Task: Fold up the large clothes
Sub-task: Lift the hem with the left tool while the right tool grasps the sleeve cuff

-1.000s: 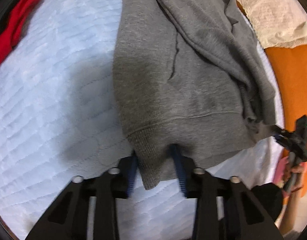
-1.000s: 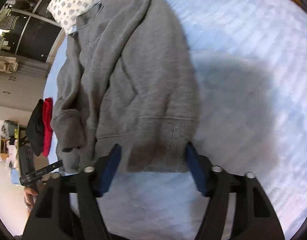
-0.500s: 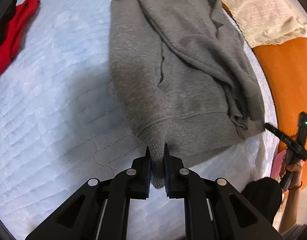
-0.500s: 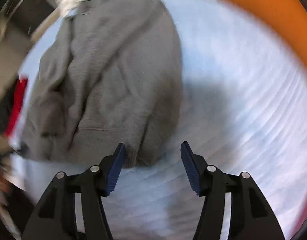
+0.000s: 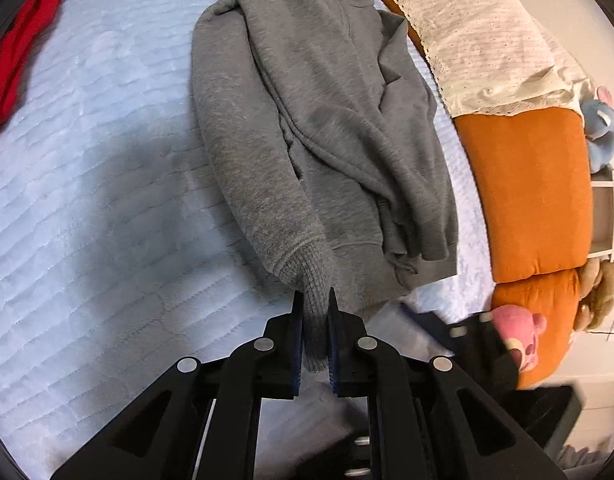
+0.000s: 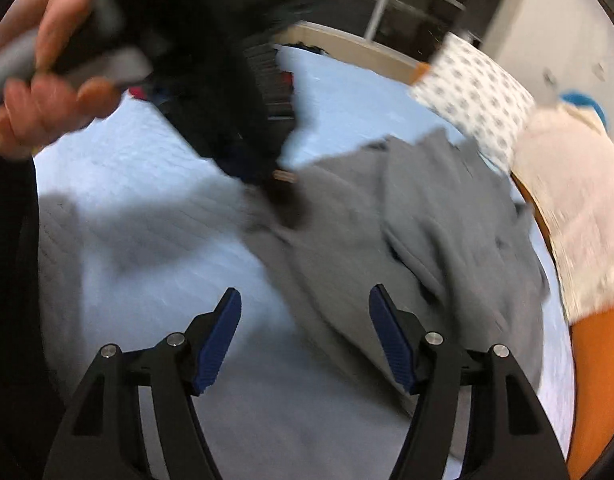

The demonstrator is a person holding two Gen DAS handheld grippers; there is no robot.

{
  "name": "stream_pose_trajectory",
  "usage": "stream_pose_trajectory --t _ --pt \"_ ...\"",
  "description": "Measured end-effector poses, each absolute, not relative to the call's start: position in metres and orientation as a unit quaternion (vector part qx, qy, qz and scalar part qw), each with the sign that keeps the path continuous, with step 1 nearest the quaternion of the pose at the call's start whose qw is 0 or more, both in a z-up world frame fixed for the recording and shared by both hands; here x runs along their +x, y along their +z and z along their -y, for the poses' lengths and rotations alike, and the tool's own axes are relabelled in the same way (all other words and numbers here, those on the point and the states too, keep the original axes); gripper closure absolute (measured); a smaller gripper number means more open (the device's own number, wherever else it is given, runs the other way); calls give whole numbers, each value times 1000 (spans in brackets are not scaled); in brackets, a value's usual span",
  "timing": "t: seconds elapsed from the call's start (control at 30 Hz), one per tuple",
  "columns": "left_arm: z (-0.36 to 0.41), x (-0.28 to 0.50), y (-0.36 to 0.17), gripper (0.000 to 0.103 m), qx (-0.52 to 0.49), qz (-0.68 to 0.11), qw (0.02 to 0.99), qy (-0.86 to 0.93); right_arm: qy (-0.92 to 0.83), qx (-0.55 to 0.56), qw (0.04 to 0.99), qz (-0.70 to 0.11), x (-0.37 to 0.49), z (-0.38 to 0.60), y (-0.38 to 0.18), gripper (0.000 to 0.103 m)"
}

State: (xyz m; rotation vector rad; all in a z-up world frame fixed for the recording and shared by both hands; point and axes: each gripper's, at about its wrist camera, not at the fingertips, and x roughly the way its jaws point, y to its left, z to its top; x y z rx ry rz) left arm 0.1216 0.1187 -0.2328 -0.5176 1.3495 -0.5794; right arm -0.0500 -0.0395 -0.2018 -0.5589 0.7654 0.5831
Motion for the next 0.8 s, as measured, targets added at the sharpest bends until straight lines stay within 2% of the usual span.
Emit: stream_pose_trajectory --t 0.07,0.13,0.2,0.23,0.3,0.33,0.4,0.47,0.67,0.8 --pt "-116 122 -233 89 -234 -610 710 -264 258 -280 855 -353 -43 25 -209 38" --pt "-116 122 -235 89 -240 -611 704 -270 241 -287 859 -349 -34 16 -215 43" --pt "-115 121 -237 89 -242 -614 699 -276 232 -285 861 -352 -25 8 -221 65" --pt "-115 120 -238 89 -237 -615 700 -276 236 -275 860 -360 -20 8 -224 71" --pt "-115 123 -240 86 -210 -619 709 -265 242 -250 858 -378 -13 14 -228 90" --pt "-117 126 -240 85 -198 -617 716 -259 243 -242 857 -385 -11 16 -230 95" --pt "-121 134 -240 71 -179 -612 732 -242 247 -224 857 -392 -6 23 -229 96" --pt "-128 152 -239 60 -169 -603 749 -219 249 -212 860 -391 -5 24 -227 96" --pt "-121 235 -257 60 -148 -605 755 -206 250 -164 877 -376 0 35 -207 96" --pt "-109 298 -256 60 -133 -575 780 -210 250 -150 883 -368 -6 40 -191 96"
